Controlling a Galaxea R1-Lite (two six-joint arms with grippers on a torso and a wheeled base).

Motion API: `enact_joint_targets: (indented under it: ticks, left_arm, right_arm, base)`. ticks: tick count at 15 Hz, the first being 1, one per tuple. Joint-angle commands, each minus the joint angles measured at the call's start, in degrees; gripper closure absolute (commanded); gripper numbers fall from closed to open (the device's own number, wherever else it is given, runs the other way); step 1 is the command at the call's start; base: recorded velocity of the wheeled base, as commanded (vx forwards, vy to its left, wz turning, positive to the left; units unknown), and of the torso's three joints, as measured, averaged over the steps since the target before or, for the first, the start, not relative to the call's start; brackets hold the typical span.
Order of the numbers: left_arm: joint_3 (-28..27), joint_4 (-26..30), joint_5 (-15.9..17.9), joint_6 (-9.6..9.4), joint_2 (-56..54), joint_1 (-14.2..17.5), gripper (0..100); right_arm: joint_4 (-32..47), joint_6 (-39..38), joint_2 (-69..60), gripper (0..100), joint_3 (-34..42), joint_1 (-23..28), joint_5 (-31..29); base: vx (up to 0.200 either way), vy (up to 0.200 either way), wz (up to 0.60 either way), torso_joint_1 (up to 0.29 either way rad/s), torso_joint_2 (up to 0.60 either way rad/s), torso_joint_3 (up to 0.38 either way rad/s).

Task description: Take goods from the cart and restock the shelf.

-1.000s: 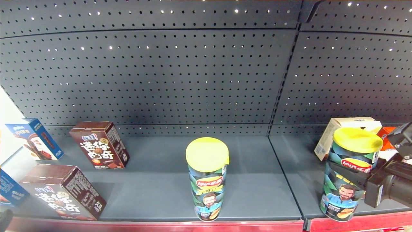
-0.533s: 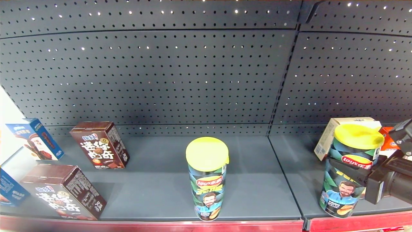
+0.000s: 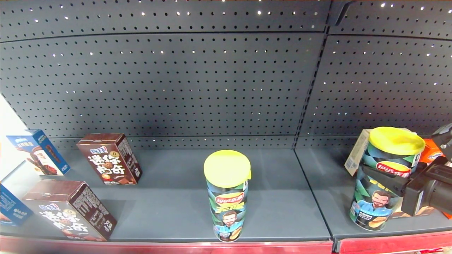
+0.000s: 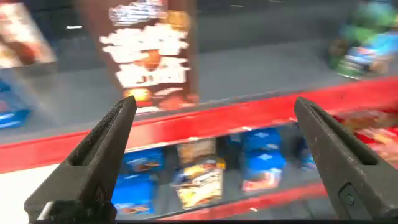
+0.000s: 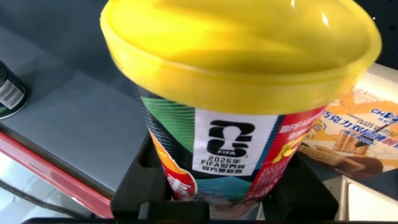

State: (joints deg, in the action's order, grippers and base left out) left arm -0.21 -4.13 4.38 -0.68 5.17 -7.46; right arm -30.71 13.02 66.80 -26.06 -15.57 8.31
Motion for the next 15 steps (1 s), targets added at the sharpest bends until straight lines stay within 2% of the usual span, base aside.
enact_joint_targets:
  ticks: [1, 2, 4, 7, 8, 10, 12, 15]
  left_arm:
    - [0.2, 0.1, 0.5, 0.77, 0.3, 0.0, 0]
    - [0.2, 0.1, -0.4, 1.74, 0.3, 0.0, 0]
    - [0.2, 0.1, -4.4, 1.74, 0.3, 0.0, 0]
    - [0.2, 0.2, -6.7, 1.91, 0.3, 0.0, 0]
    - [0.2, 4.4, -8.9, 1.83, 0.3, 0.0, 0]
    - [0.2, 3.4, -9.2, 1.56, 0.3, 0.0, 0]
    - [0.2, 4.0, -7.5, 1.56, 0.3, 0.0, 0]
    - [0.2, 4.0, -7.4, 1.83, 0.3, 0.0, 0]
  right_arm:
    - [-0.1, 0.0, 0.8, 100, -1.6, -0.3, -0.1]
    - [-0.1, 0.0, 1.8, 100, -3.5, -0.4, -0.1]
    - [-0.1, 0.0, 4.4, 100, -7.6, -1.5, -0.2]
    - [-0.2, 0.0, 7.6, 100, -11.3, -4.0, -0.6]
    - [-1.3, 0.0, 9.7, 100, -13.0, -4.3, -0.6]
    - [-2.5, 0.0, 11.1, 100, -13.8, -4.5, -0.3]
    - [-2.6, 0.0, 11.6, 100, -14.4, -6.5, -0.1]
    - [-3.9, -0.1, 15.1, 100, -17.6, -8.7, 0.1]
  base:
    - [0.0, 0.0, 0.0, 0.0, 0.0, 0.0]
    - [0.0, 0.0, 0.0, 0.0, 0.0, 0.0]
    - [0.0, 0.0, 0.0, 0.0, 0.0, 0.0]
    - [0.0, 0.0, 0.0, 0.0, 0.0, 0.0]
    - [0.0, 0.0, 0.0, 0.0, 0.0, 0.0]
    - [0.0, 0.0, 0.0, 0.0, 0.0, 0.0]
    - [0.0, 0.0, 0.0, 0.0, 0.0, 0.0]
    - [0.0, 0.0, 0.0, 0.0, 0.0, 0.0]
